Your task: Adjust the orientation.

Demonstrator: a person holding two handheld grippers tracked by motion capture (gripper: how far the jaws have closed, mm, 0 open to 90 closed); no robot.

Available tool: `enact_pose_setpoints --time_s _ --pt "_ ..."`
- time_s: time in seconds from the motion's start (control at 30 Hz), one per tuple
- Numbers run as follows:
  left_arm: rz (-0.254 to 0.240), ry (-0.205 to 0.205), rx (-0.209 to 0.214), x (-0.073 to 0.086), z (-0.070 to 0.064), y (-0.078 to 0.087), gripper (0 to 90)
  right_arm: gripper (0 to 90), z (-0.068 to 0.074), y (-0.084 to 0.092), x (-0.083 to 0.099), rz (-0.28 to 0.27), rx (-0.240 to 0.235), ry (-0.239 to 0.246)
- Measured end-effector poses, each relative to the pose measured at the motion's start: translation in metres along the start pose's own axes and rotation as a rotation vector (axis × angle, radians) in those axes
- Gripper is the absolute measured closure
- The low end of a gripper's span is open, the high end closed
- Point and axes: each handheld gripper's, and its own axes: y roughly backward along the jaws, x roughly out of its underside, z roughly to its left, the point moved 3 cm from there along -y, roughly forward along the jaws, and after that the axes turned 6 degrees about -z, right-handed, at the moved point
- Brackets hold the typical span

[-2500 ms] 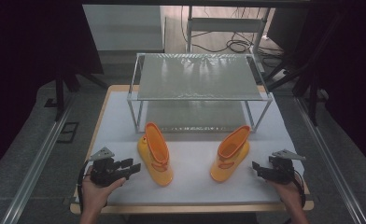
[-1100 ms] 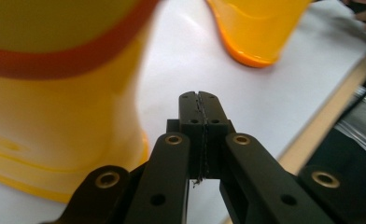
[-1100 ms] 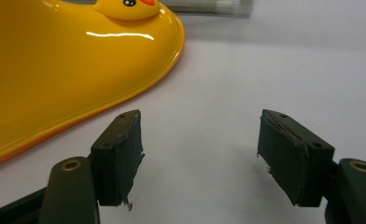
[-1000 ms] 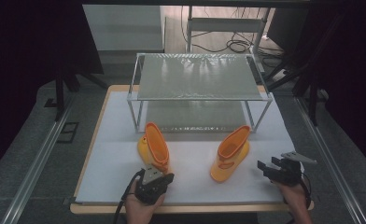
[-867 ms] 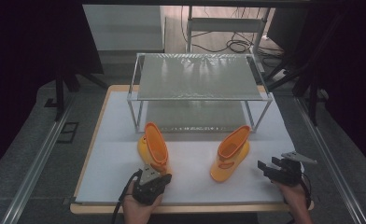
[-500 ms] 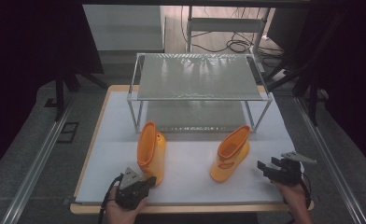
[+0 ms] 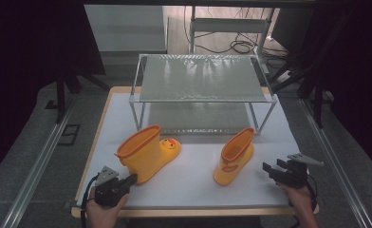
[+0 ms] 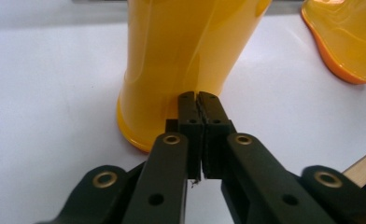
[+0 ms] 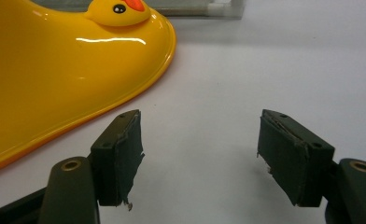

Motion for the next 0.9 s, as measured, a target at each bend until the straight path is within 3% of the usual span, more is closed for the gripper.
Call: enact_pose_setpoints --time_s 0.23,0.3,0.47,0.63,0.9 --pt "0.029 -0.051 0.082 0.008 -0.023 -0.010 80.4 30.4 -0.001 0.002 -0.001 -0.009 0.004 -0.006" --pt "0.061 -0.089 0.143 0.005 -0.036 -0.021 75.0 30.4 -0.003 0.001 0.001 -0.002 0.007 -0.005" --pt "0.090 -0.122 0.189 -0.003 -0.054 -0.039 64.9 30.4 -0.002 0.003 0.001 -0.007 0.000 0.000" --pt "0.108 -0.127 0.205 -0.008 -0.059 -0.047 60.4 30.4 -0.002 0.004 0.003 -0.005 -0.009 0.010" --pt "0.176 -0.137 0.266 -0.012 -0.064 -0.055 52.1 30.3 -0.005 0.008 0.002 -0.011 -0.008 0.007"
